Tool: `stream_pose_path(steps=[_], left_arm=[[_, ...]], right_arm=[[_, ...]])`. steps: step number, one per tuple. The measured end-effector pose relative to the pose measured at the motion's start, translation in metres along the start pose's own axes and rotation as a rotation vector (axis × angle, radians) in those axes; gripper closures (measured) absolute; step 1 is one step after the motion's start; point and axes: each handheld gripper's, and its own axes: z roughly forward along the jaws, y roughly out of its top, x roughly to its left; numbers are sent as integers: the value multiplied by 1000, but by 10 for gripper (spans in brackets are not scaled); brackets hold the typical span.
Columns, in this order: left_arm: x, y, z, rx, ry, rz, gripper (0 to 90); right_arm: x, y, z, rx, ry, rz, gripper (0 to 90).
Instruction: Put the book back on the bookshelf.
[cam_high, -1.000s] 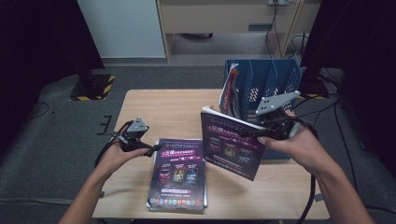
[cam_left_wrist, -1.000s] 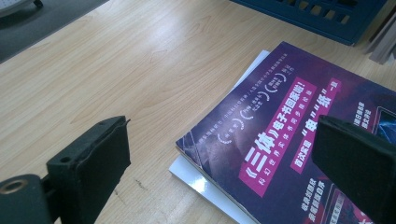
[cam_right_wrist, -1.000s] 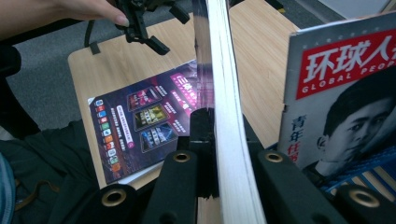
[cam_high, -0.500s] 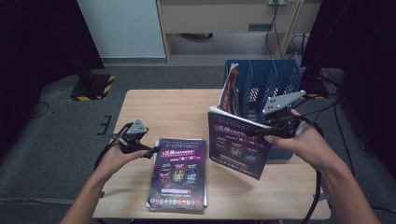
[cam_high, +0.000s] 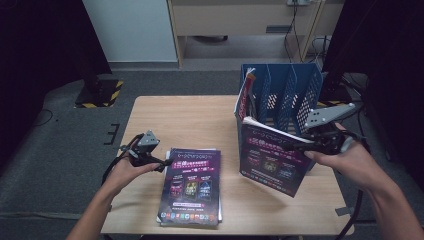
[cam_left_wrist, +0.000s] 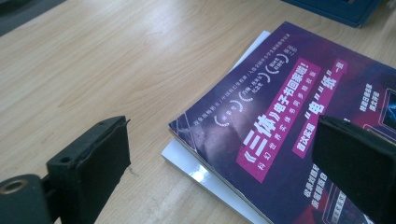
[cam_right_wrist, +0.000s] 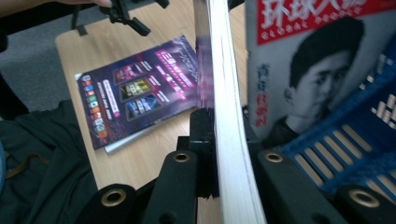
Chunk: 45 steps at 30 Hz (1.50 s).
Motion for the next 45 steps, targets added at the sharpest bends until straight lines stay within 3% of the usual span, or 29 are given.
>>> stream_pose_path(steps=[14,23,36,45], left_arm=[[-3,-7,6,21,19,-4,33],[0,-15,3,21,22,-17,34],[3,-16,3,18,23,-24,36],[6,-15,5,15,25,-28,36]], right_arm=[[-4,-25,-30,-23,-11,15,829],[-8,-30,-49,-44,-26,25,829],[-11,-26,-79,-72,-27,20,829],[-17,-9,-98,-88,-51,11,829]])
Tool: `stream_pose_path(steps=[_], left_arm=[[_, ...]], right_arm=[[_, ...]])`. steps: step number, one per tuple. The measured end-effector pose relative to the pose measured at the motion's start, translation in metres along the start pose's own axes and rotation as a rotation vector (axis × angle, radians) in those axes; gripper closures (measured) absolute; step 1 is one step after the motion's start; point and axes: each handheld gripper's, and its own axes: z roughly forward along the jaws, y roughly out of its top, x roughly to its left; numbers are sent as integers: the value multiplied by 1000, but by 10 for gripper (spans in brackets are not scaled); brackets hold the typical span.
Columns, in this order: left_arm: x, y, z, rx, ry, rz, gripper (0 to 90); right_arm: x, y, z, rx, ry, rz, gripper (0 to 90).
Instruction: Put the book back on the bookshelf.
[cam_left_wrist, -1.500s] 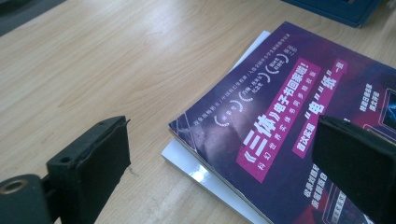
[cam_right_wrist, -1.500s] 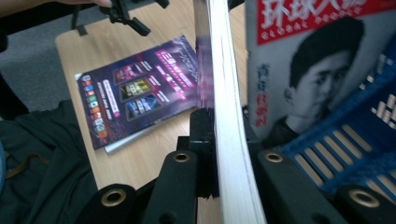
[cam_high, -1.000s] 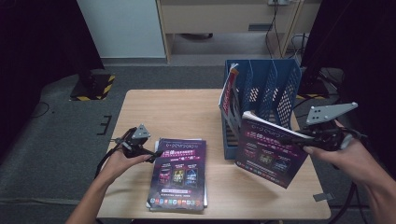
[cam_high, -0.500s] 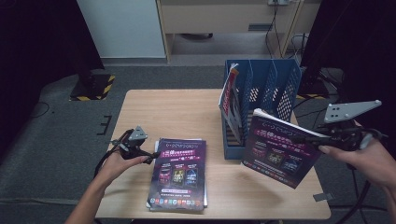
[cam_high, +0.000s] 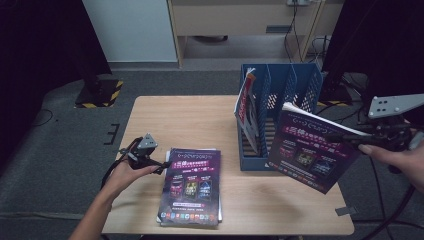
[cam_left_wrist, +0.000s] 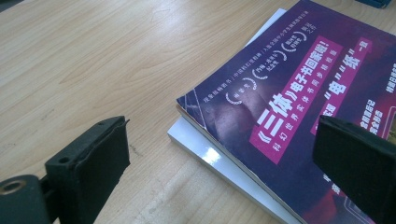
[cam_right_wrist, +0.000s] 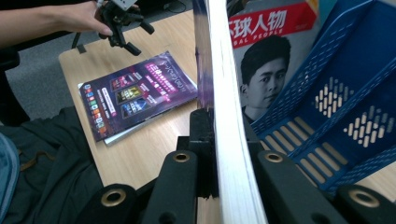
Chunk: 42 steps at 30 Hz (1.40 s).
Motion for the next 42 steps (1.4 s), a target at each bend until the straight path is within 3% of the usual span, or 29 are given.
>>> stream_pose_path(steps=[10,18,26,38,42], left_arm=[[5,-1,3,28,6,10,35],[14,-5,-8,-7,27,-20,36],[24,-21,-14,-10,39,-59,36],[26,-31,-14,-20,31,-89,36],[26,-31,-15,-19,39,-74,36]], right_arm=[[-26,25,-2,4,-14,2,829],[-52,44,11,15,-14,3,829],[-75,46,23,15,-35,24,829],[-86,42,36,26,-60,55,829],[-86,42,37,21,-80,56,829]])
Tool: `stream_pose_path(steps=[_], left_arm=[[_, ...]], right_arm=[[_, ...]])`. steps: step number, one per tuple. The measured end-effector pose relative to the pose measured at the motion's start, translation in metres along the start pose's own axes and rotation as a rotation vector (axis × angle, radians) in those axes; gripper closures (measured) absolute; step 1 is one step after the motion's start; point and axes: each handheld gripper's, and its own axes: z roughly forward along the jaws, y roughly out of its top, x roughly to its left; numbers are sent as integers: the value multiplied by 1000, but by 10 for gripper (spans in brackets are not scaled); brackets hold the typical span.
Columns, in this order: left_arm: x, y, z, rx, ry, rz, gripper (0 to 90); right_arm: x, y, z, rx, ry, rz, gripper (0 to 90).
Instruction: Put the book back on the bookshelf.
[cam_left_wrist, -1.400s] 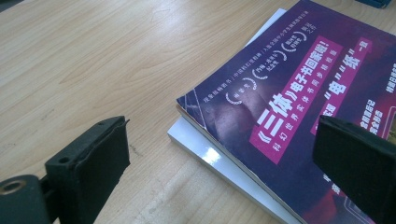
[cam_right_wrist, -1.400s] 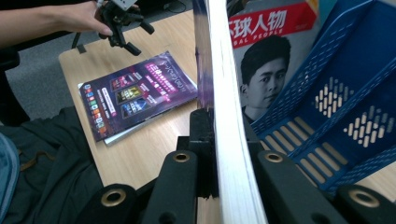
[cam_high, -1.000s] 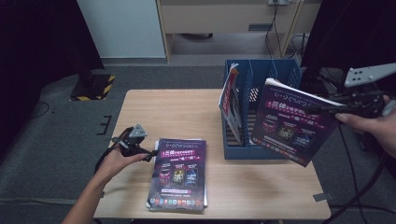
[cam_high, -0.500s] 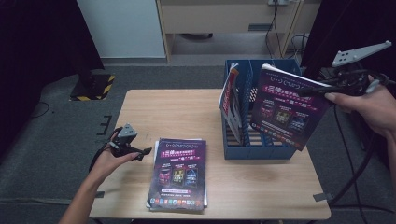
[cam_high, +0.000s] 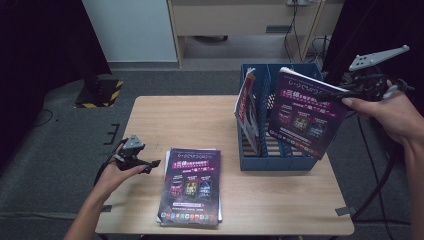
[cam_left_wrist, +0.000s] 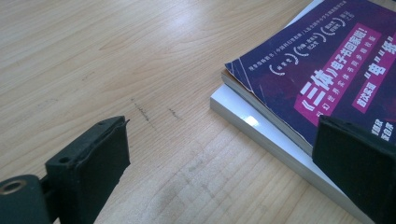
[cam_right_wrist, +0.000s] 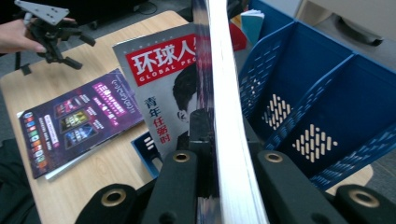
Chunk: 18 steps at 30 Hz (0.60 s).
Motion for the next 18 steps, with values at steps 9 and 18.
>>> stream_pose_path(steps=[9,18], left_arm=[[3,-8,2,1,14,-25,37],[5,-14,5,18,28,-27,36]], right_arm=[[3,3,4,7,-50,19,829],[11,5,6,6,-95,47,829]])
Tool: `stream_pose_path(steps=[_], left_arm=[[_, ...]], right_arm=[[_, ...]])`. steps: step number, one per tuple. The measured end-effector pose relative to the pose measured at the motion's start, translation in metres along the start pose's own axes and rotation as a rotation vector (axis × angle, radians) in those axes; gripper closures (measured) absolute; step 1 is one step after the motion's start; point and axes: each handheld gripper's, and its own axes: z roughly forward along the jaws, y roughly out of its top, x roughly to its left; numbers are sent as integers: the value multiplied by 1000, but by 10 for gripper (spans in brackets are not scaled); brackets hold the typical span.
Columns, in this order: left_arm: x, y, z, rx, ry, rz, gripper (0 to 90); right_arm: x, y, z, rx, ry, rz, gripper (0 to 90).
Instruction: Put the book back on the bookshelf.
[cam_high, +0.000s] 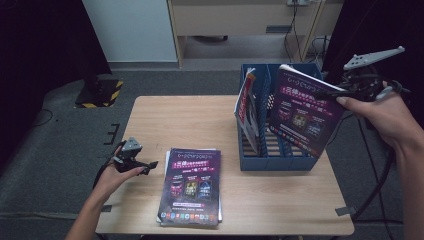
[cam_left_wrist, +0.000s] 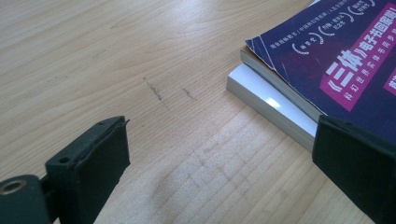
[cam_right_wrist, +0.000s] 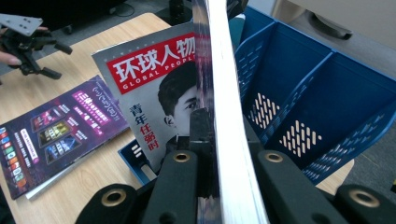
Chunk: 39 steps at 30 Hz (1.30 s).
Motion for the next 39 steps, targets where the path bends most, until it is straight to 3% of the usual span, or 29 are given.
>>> stream_pose_path(steps=[9,18,29,39], left_arm=[[-4,-2,0,4,-7,16,36],[-5,-5,-2,2,-5,11,37],[-7,-5,0,0,-13,12,38],[-8,-6,1,8,-15,17,37]], right_arm=[[11,5,1,-4,-35,29,829],[11,5,2,-1,-76,72,829],[10,9,14,4,-150,180,829],[13,12,28,-29,-206,232,829]])
